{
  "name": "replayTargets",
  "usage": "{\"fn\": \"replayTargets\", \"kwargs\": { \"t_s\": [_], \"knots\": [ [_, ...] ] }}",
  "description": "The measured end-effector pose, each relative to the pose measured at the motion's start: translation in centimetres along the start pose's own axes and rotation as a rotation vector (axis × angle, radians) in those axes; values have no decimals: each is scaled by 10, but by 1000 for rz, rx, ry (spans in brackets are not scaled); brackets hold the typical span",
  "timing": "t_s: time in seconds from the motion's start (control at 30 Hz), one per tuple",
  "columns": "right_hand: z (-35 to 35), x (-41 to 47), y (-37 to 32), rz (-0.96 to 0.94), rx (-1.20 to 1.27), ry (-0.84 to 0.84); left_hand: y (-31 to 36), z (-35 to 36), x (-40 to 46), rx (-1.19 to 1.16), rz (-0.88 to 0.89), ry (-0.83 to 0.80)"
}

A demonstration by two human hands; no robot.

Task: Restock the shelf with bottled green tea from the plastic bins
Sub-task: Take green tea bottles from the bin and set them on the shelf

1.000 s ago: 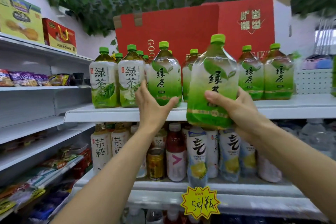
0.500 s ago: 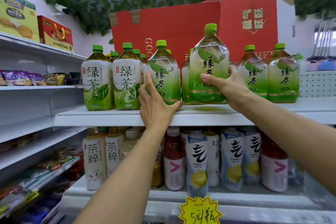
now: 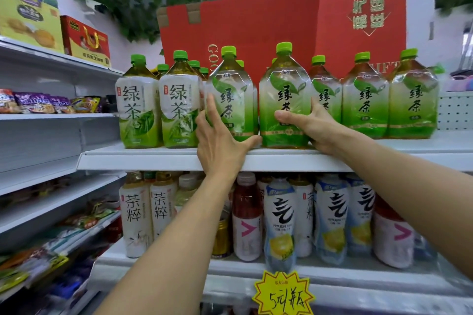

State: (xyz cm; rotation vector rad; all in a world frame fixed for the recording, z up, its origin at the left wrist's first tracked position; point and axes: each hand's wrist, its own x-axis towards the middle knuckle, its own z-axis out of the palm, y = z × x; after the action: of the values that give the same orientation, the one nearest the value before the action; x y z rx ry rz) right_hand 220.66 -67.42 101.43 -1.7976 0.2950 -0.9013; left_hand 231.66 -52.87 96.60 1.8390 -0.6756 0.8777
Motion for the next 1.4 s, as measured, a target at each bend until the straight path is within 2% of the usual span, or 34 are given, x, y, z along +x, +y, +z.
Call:
{"fn": "replayTargets", "kwargs": {
  "t_s": [0.17,0.3,0.43,0.57,0.7,0.87,1.0,1.1,1.27,1.4],
  "knots": [
    [-7,-9,-10,35,-237,-37,3,-6,-1,9,-16,-79],
    [-11,-44,-7,-174,-397,73,7,-16,-26,44,-22,-181],
    [-29,-97,15,-414,-584,159,15,-32,-85,96,94,-140],
    [-53,-161,54,-519,-724,175,21,-38,-155,135,240,-63],
    [-84,-224,113,-509,-856,78,25,-30,-234,154,311,-202],
    [-130,-291,182,-280,-994,-111,23,-15,-324,230,190,-484],
    [-161,-331,228,-29,-1094,-337,22,-4,-398,251,89,-689],
    [-182,-368,278,175,-1045,-462,21,6,-463,222,-138,-910],
    [-201,-450,373,657,-845,-643,-8,14,-583,145,-564,-1212],
    [-200,-514,441,957,-739,-689,-39,24,-661,118,-823,-1330]
  ]
}}
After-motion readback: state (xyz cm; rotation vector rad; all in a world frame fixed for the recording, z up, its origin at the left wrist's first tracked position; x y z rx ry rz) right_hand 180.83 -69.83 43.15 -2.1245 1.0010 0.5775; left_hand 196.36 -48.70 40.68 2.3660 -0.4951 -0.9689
